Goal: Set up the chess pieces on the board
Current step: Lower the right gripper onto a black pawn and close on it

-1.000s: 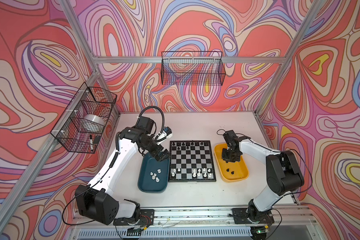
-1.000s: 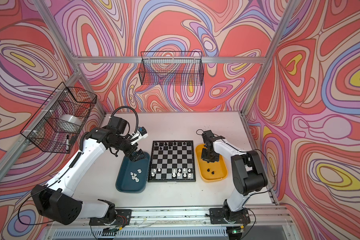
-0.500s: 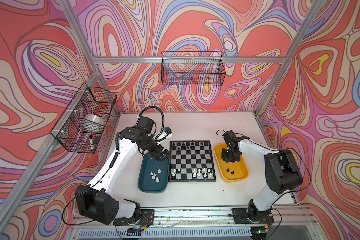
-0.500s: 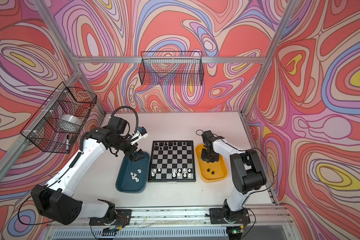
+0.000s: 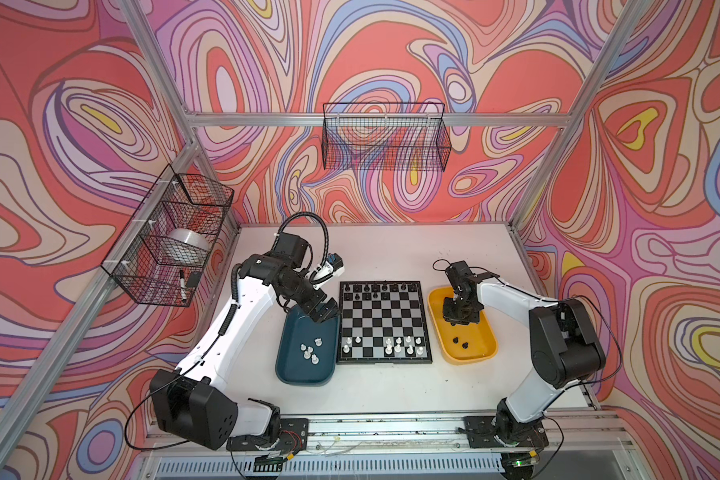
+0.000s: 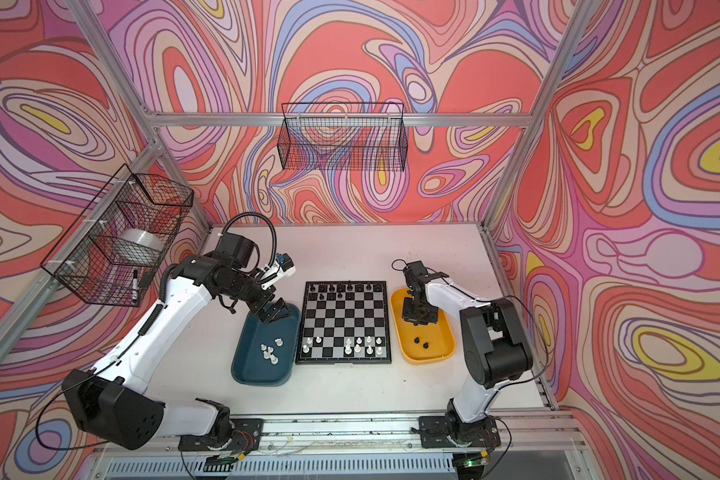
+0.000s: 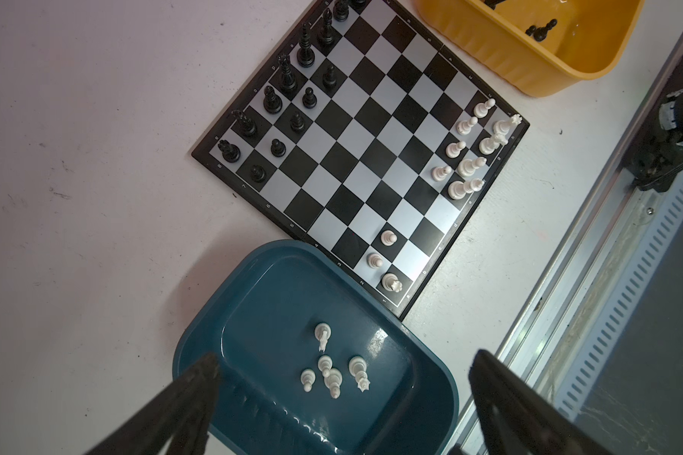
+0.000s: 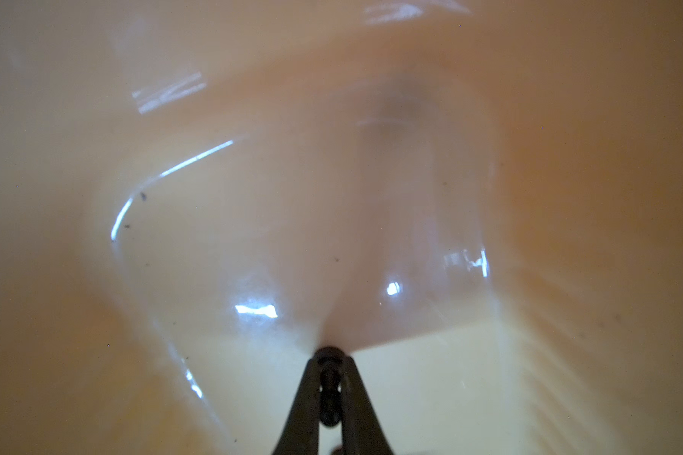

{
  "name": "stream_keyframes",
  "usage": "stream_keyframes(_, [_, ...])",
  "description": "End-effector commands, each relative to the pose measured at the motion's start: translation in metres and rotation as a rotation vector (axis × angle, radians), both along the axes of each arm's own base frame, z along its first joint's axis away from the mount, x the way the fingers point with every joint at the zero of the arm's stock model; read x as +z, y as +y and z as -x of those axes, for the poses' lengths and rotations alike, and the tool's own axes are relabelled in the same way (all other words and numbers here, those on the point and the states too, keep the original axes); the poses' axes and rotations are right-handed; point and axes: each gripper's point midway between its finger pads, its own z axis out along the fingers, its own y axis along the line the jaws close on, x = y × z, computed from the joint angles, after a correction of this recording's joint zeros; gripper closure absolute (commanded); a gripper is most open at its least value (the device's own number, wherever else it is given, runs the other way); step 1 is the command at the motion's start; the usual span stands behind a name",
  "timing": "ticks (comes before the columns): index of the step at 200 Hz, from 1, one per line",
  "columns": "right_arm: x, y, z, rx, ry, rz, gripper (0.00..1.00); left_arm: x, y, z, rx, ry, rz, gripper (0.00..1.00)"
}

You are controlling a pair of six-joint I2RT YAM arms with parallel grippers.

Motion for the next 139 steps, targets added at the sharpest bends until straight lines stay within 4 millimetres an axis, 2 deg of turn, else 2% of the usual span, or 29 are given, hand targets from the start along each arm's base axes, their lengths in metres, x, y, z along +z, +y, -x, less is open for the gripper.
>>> stream_keyframes(1, [0.005, -0.003, -0.001, 0.006, -0.001, 0.008, 0.91, 0.003, 0.000, 0.005, -0.007, 0.000, 0.002, 0.01])
stream_keyframes(139, [0.033, -0.001, -0.006, 0.044, -0.015, 0.008, 0.91, 0.003, 0.000, 0.006, -0.006, -0.005, 0.006, 0.01])
